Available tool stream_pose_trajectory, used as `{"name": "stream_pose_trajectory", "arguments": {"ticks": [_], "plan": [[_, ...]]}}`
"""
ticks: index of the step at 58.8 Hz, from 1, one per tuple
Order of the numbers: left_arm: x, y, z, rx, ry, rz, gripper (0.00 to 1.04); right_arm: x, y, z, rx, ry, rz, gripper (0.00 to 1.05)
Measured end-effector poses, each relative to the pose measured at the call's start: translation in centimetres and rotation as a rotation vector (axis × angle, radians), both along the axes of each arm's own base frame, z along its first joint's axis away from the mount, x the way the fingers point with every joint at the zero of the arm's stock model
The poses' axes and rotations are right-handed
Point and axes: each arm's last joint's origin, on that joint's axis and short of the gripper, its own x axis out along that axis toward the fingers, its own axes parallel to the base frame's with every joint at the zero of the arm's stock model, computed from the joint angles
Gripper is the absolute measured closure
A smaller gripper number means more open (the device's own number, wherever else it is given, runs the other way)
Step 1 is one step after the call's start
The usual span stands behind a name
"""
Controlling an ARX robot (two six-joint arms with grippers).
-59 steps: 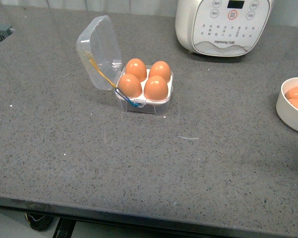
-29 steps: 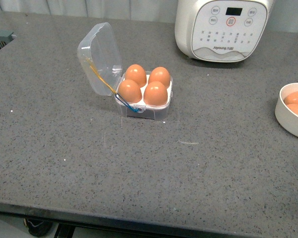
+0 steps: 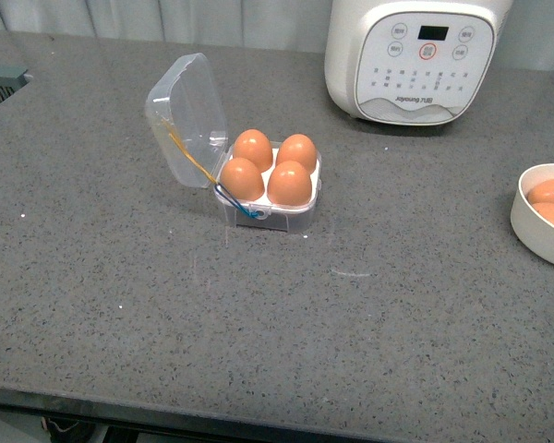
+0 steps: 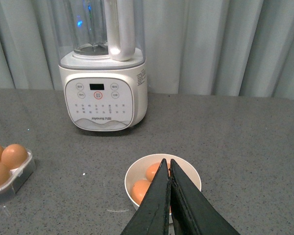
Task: Put egg into box
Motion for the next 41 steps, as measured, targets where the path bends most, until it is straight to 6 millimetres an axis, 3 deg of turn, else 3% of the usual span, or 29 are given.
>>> {"name": "stream_pose_trajectory", "arguments": {"ticks": [41], "plan": [[0.0,0.0,0.0,0.000,0.000,0.000,0.07,-1.8,0.0,0.2,0.000,-0.009,0.000,1.04]]}}
